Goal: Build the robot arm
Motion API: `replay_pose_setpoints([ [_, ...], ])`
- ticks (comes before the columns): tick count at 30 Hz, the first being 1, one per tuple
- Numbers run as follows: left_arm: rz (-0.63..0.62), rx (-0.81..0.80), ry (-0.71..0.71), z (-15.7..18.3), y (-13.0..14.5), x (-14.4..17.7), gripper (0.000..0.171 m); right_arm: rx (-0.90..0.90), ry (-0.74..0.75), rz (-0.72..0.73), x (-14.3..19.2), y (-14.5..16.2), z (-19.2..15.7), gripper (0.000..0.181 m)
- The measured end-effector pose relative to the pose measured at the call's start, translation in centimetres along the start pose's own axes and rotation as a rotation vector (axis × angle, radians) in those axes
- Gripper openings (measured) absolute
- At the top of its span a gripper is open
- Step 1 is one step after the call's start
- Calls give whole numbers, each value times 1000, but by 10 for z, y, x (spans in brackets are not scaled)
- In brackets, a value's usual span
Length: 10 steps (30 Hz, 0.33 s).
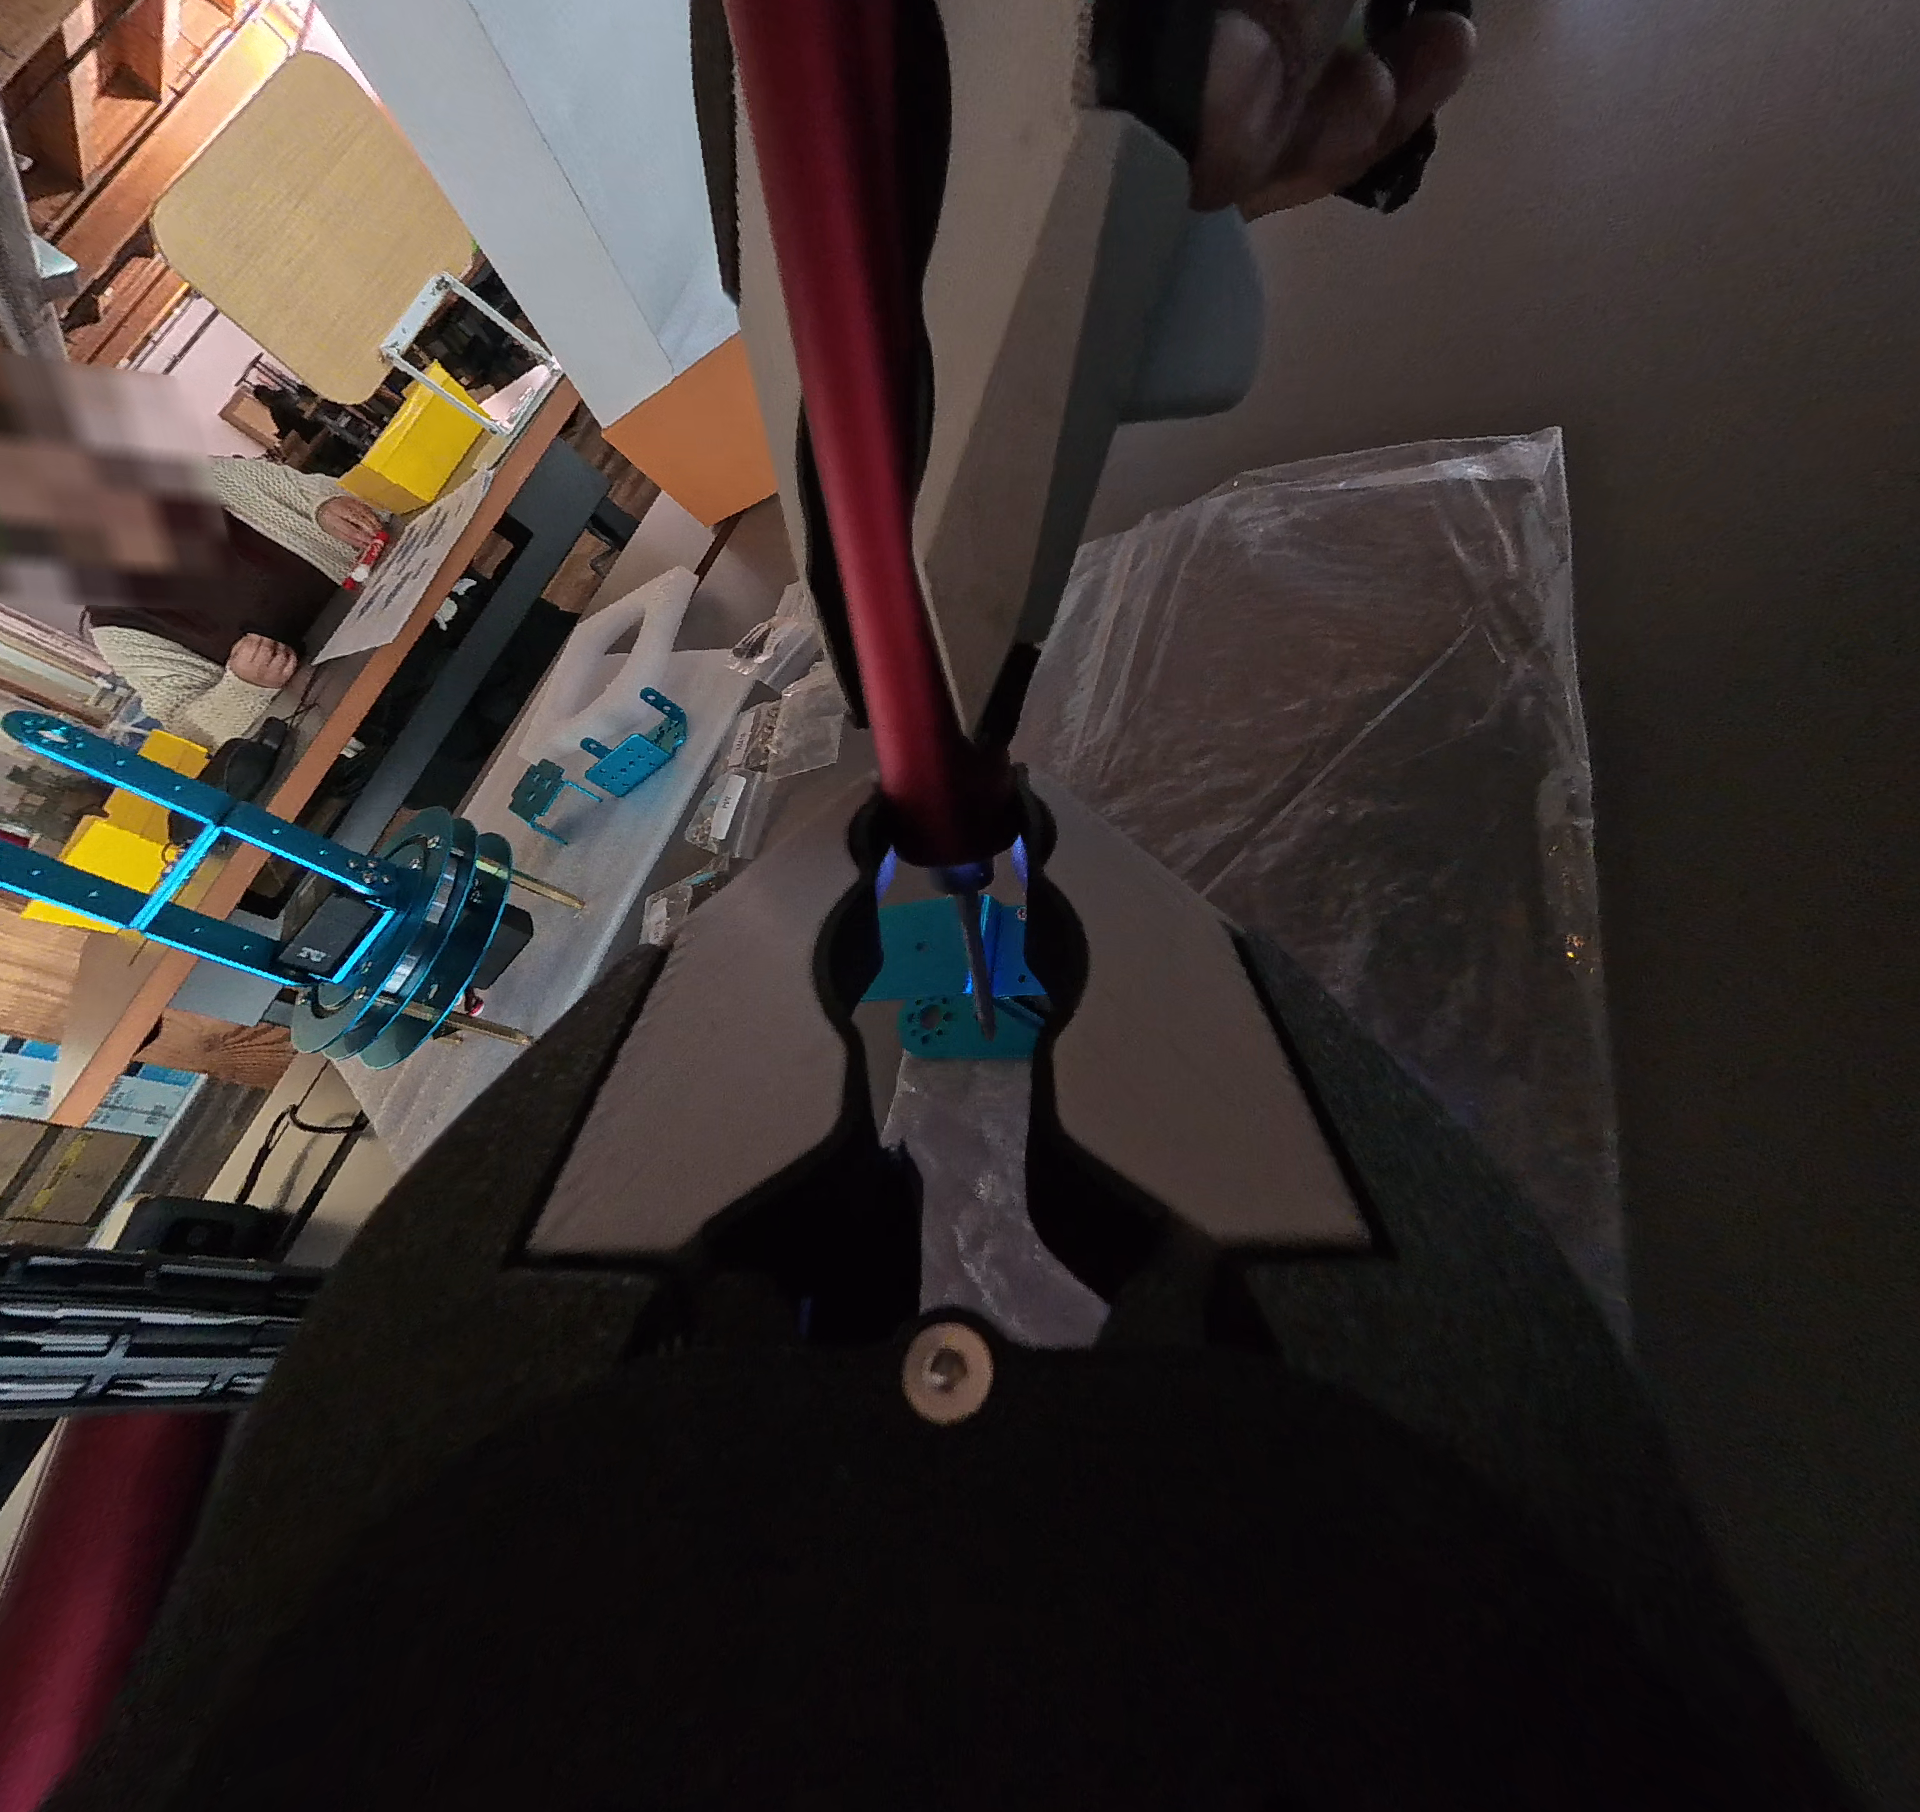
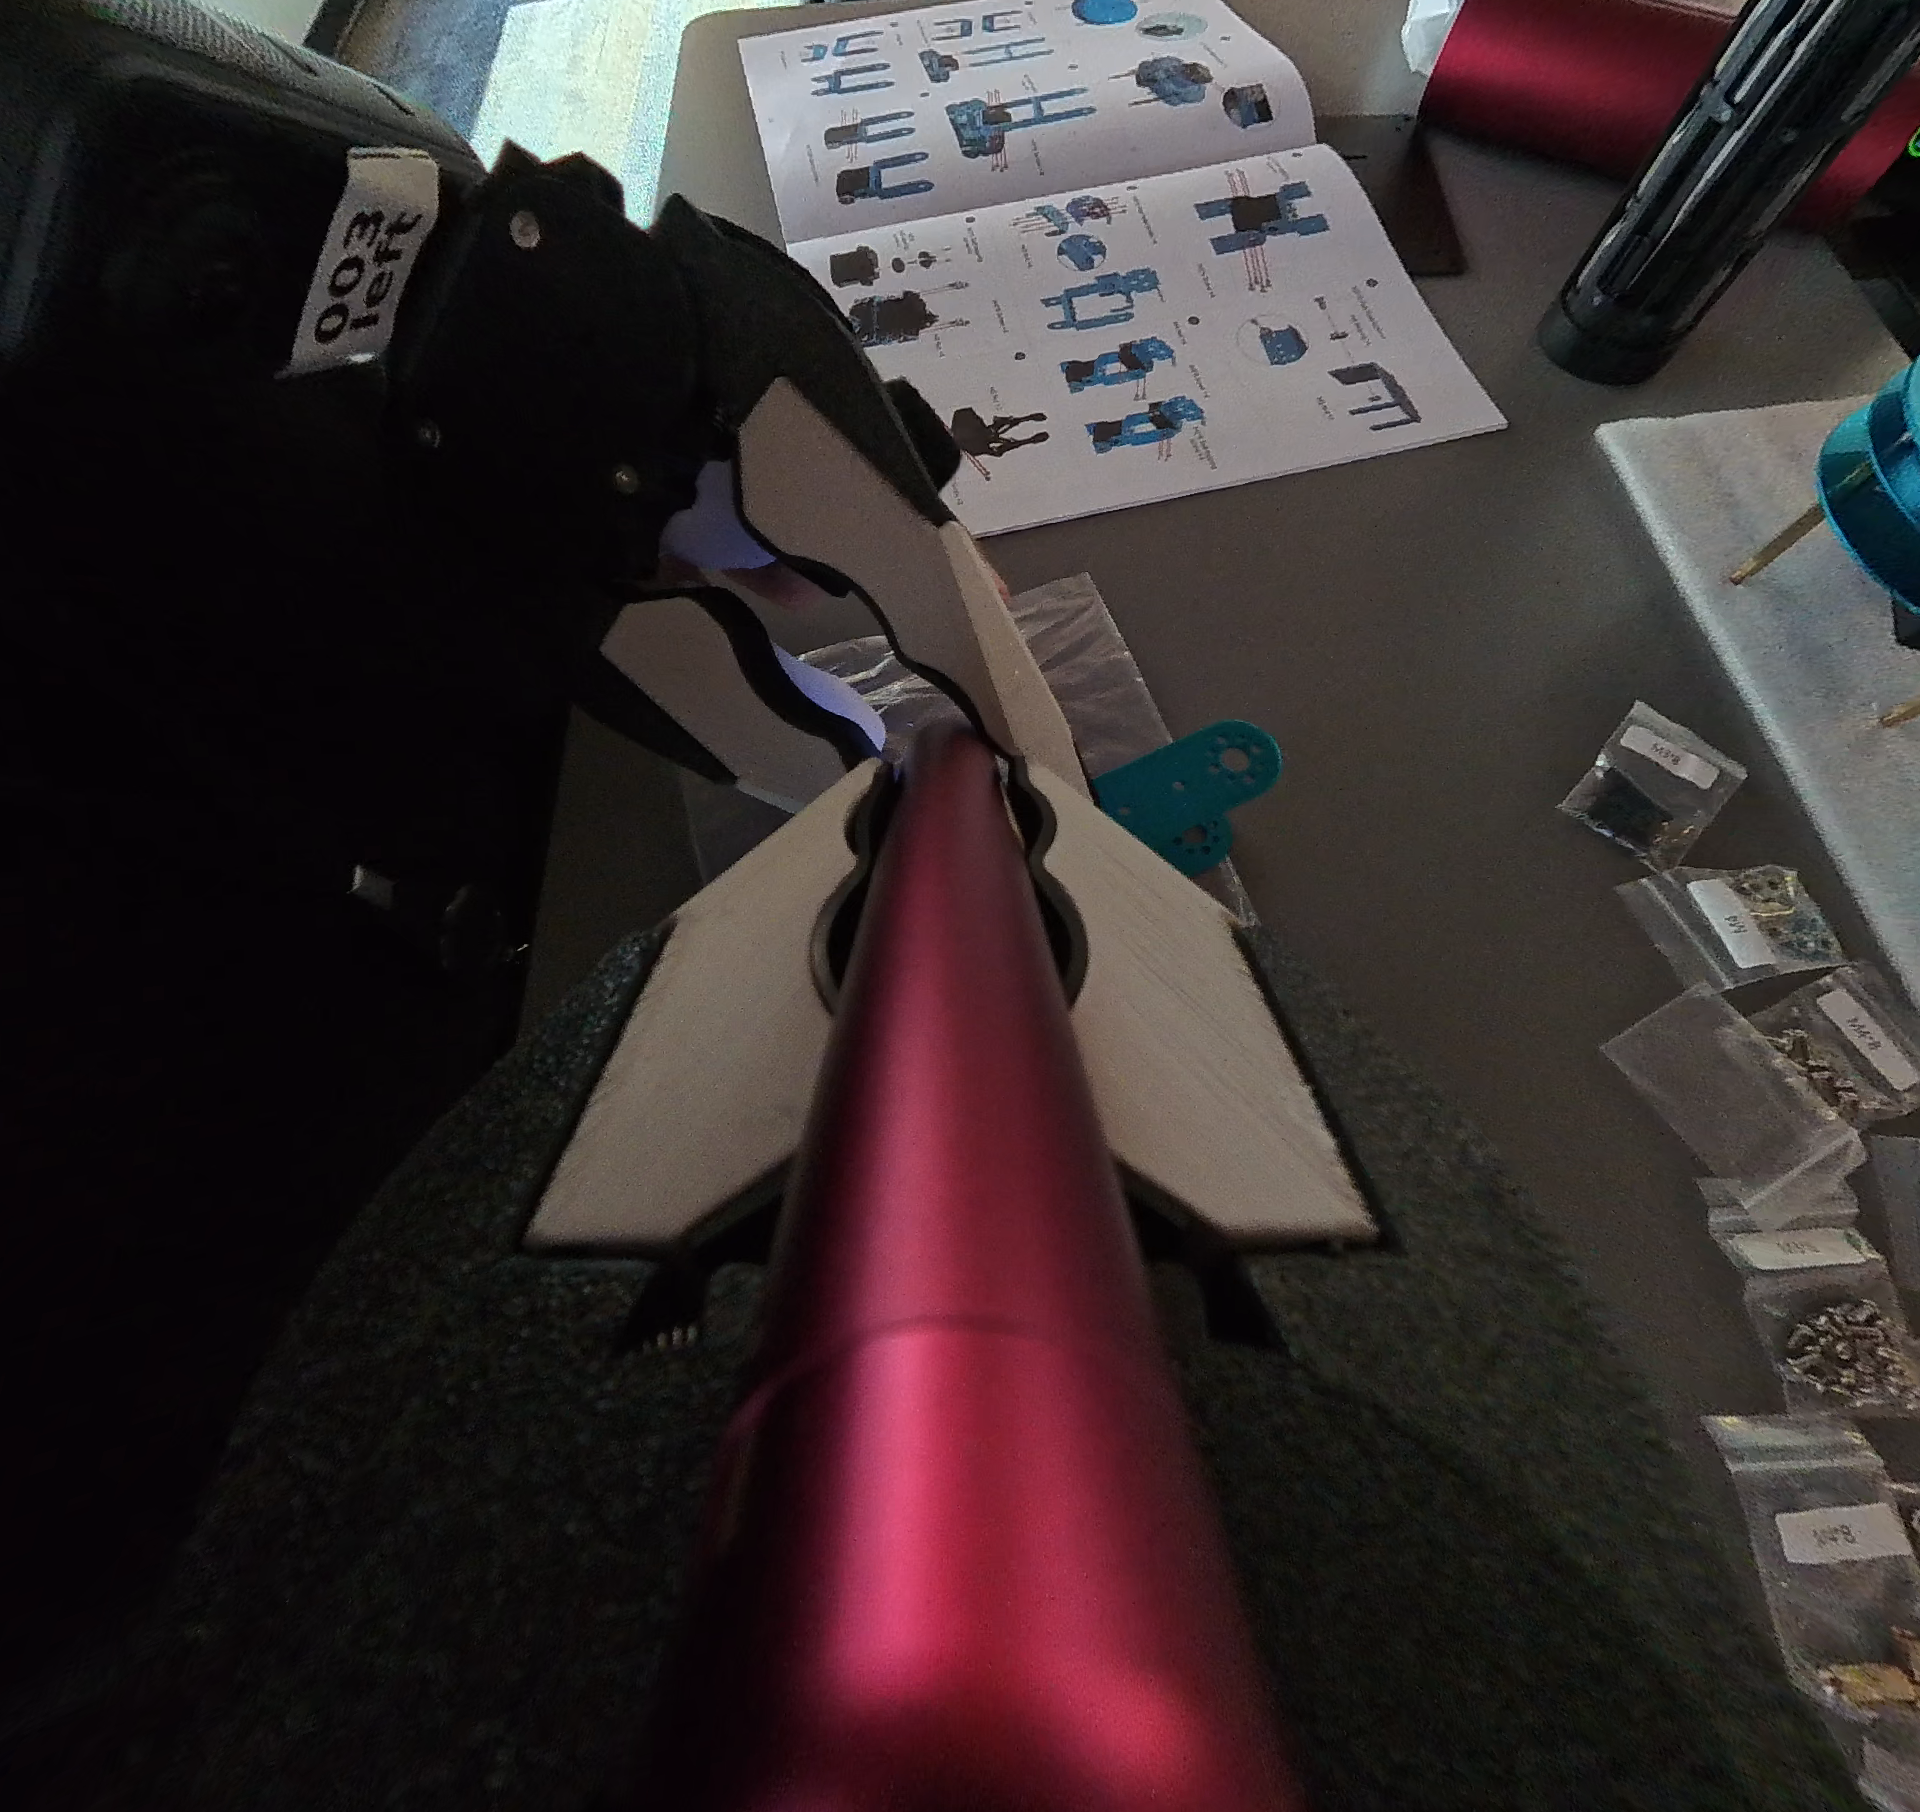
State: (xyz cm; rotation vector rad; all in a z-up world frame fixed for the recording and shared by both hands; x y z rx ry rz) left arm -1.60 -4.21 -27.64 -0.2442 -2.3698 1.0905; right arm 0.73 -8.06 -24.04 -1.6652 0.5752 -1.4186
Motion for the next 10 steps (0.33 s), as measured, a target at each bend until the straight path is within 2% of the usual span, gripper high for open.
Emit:
replay_pose_setpoints([
  [10, 18, -14, -28, -2, -5, 4, 20, 33, -3, 45, 4, -3, -2, 22],
])
Point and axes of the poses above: each gripper's, where its closed fingertips meet, x back along the fingers, y out of its underside, z = x × y across the jaws, the point moved 4 cm from there along x, back along the fingers, and after that the axes turned 4 degrees about y, right-handed, at the moved point
